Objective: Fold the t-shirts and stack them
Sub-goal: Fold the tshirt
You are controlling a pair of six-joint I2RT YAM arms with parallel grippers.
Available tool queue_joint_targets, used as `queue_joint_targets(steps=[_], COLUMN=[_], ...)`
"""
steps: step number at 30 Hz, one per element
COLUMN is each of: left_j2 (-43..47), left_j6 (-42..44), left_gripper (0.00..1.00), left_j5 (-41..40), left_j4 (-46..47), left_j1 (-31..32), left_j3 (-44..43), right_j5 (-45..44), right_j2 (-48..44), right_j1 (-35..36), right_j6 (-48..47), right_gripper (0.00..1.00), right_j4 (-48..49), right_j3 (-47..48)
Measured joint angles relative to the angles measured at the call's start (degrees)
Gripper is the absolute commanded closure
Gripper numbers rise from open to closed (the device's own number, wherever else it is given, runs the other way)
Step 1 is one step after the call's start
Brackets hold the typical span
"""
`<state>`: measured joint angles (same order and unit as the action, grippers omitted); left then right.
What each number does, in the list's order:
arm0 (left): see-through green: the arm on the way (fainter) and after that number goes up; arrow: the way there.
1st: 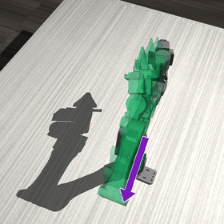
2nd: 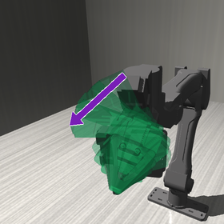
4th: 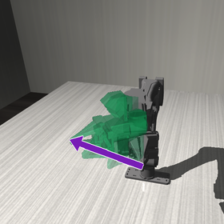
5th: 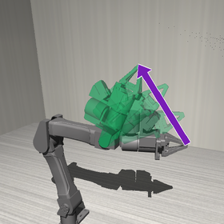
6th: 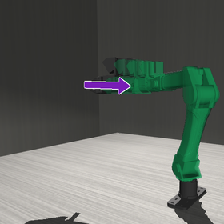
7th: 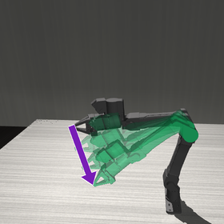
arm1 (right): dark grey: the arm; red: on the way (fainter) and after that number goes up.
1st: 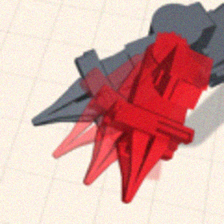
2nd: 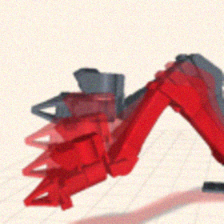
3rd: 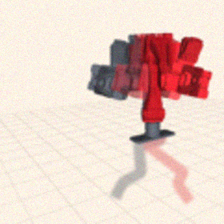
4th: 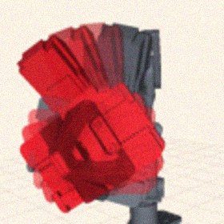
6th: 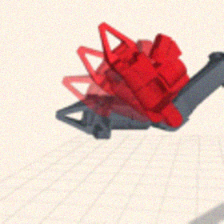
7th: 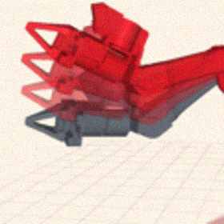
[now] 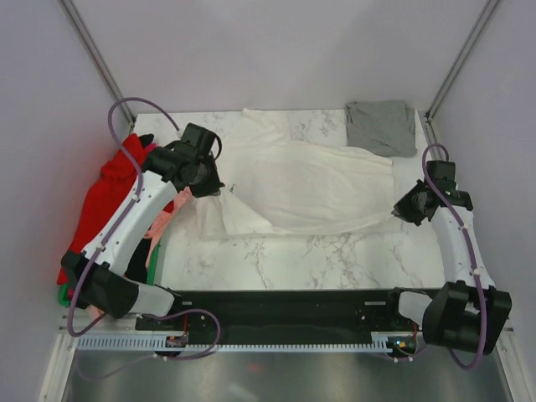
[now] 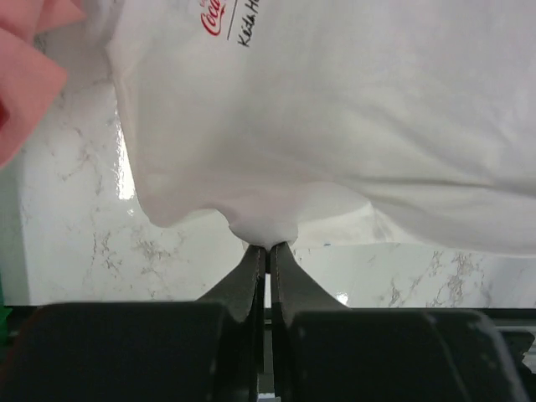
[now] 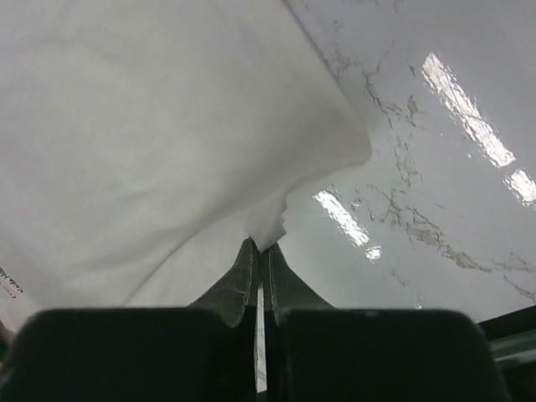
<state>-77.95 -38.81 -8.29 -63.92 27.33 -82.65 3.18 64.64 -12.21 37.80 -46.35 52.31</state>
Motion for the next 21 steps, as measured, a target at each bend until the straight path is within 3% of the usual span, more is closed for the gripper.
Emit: queue_joint_targets(steps=[5,16,17,18,19,20,21], left_j2=[-10.0,-37.7,-39.3,-41.2,-43.2,-45.0,-46.9], left_j6=[5.8,12.7,13.0,13.3,13.7,14.2,14.6], left_gripper=[0.98,0.95,0.92,0.81,0.68,0.53,0.42], left_j5=[2.3,6.1,6.3,6.6,7.0,7.2,7.6], left_j4=[2.0,2.4,2.3,1.7,0.8,0.4,-0.2], left_j1=[-6.9,-10.3,-10.4,-10.7,-11.0,-11.4,-12.0], left_j3=[-9.1,-34.6,-36.0,-37.6,-39.6,-41.5,-43.3], right_j5=[0.0,-0.5,-0.7,-1.0,-1.6,-2.0,-2.4], right_j2=[9.5,24.7,25.7,27.0,28.4,30.1,31.8], right_j1=[0.6,2.9,2.9,2.9,3.0,3.0,3.0], right_j6=[0.0,0.0,0.0,0.0,0.2,0.5,0.8], right_gripper=[1.00,1.00,0.96,0.89,0.74,0.43,0.35], right_j4=[4.5,10.4,10.5,10.6,10.7,10.8,10.9], right_j3=[4.0,9.1,9.7,10.6,11.6,12.9,14.2])
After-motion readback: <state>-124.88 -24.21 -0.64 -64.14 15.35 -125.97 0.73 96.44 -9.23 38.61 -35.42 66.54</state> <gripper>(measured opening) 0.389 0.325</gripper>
